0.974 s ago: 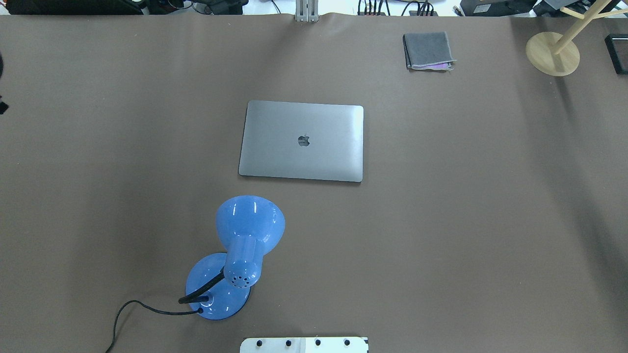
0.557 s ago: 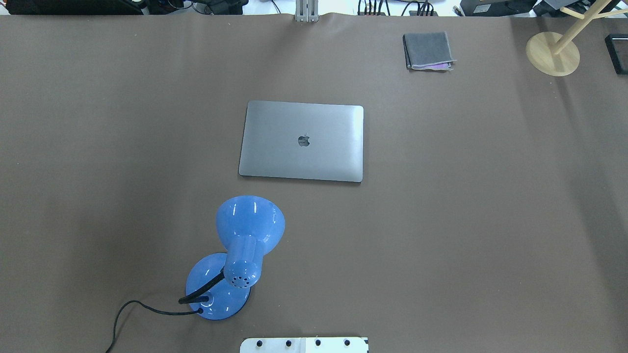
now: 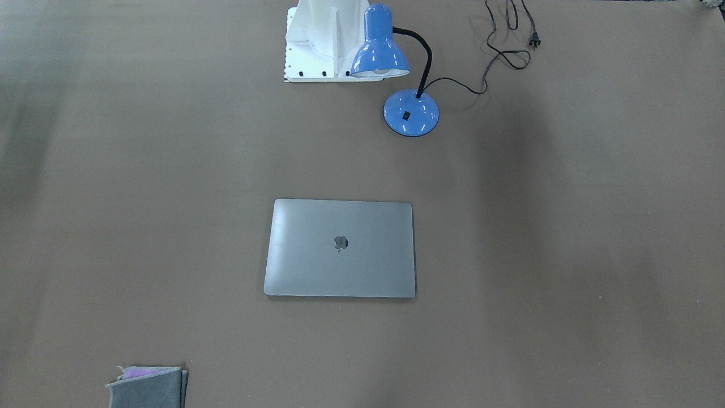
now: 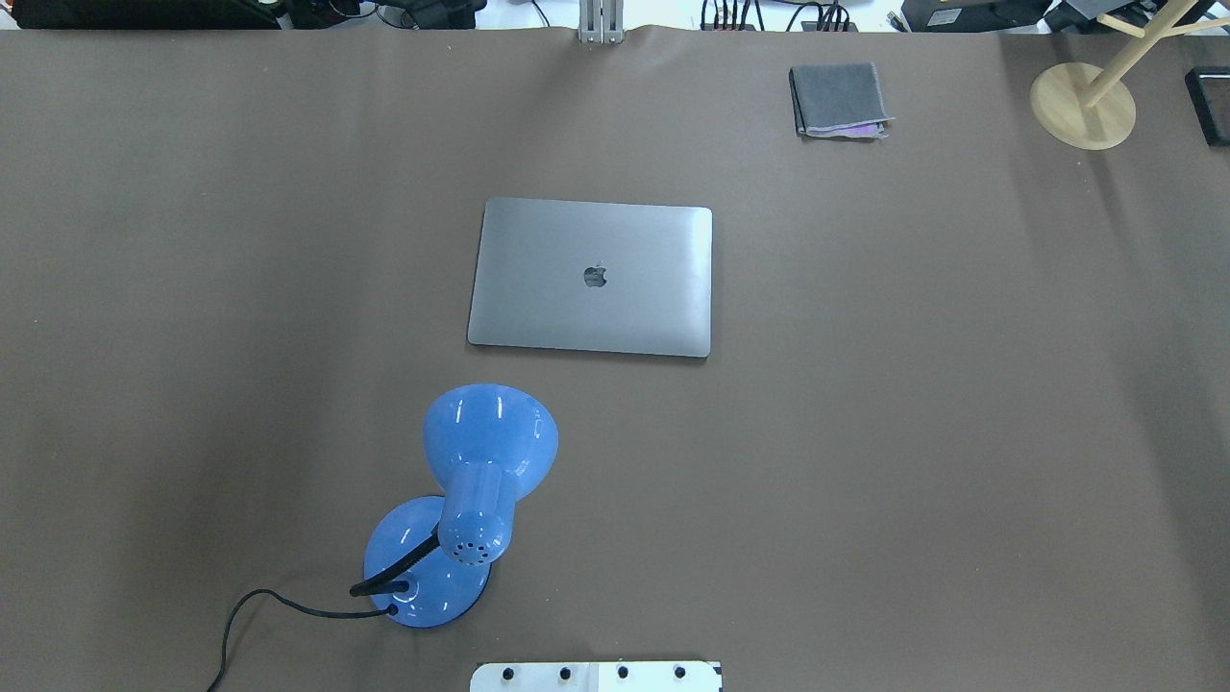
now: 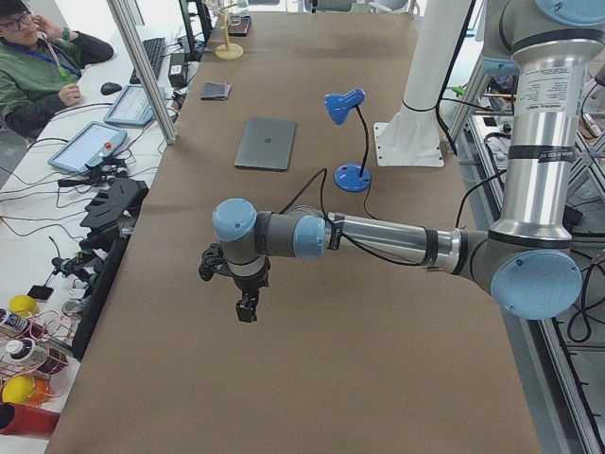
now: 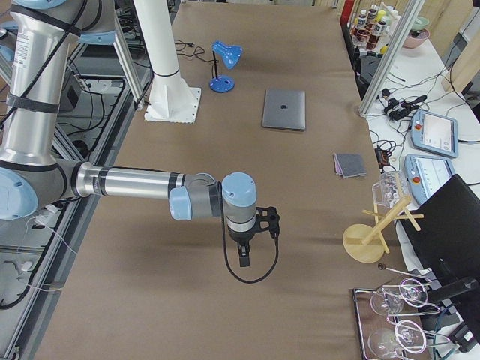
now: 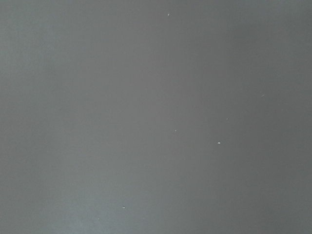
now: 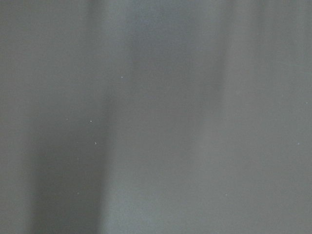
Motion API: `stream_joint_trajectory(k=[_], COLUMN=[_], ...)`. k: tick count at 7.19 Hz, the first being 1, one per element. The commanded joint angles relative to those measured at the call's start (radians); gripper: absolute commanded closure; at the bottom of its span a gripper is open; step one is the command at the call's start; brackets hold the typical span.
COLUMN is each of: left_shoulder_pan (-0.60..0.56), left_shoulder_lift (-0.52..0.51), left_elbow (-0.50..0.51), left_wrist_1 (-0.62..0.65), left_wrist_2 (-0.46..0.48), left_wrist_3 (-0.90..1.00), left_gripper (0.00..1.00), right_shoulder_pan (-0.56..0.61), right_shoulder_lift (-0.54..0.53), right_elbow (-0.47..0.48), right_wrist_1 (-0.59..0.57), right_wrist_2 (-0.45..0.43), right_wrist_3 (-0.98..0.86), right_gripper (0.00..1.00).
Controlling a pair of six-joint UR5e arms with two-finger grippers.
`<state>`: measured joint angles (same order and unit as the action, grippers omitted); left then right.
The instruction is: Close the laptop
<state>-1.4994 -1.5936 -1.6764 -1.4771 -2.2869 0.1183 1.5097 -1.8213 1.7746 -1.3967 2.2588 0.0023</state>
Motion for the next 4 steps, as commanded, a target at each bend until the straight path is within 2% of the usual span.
stream_joint_trajectory(k=[1, 2, 4], left_shoulder_pan=[-0.002, 0.001, 0.001], left_shoulder_lift=[0.007, 0.048, 0.084], left_elbow=[-0.019, -0.044, -0.082], left_wrist_1=[-0.002, -0.017, -0.025], left_wrist_2=[-0.011, -0.046, -0.051], left_wrist_3=[0.001, 0.01, 0.011], left_gripper=[0.01, 0.01, 0.01], right_shoulder_pan=[-0.003, -0.009, -0.029], right_shoulder_lift=[-0.015, -0.03, -0.036], right_elbow=[0.012, 0.025, 0.031], right_wrist_1=[-0.002, -0.002, -0.031], right_wrist_2=[0.016, 0.016, 0.008], right_wrist_3=[-0.001, 0.001, 0.001], right_gripper=[0.0, 0.0, 0.0])
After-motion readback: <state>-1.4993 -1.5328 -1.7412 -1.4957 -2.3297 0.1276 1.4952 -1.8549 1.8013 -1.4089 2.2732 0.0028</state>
